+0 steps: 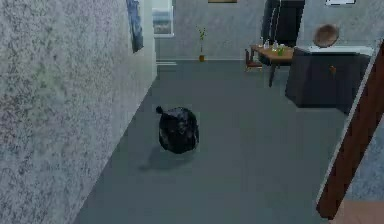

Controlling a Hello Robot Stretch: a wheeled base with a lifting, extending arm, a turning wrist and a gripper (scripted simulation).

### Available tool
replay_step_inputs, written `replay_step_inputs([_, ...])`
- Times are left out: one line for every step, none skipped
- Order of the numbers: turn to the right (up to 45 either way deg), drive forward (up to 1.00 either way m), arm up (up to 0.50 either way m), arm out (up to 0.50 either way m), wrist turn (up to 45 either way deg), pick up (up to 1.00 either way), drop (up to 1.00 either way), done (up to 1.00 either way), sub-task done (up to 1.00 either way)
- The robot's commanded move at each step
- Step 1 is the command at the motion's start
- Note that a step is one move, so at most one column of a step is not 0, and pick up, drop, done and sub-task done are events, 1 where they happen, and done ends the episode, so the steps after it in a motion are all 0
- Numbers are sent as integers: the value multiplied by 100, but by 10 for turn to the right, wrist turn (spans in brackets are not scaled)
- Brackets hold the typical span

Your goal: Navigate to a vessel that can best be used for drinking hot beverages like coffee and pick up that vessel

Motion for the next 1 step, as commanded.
replay_step_inputs([-450, 0, 0, 0, 0, 0, 0, 0, 0])
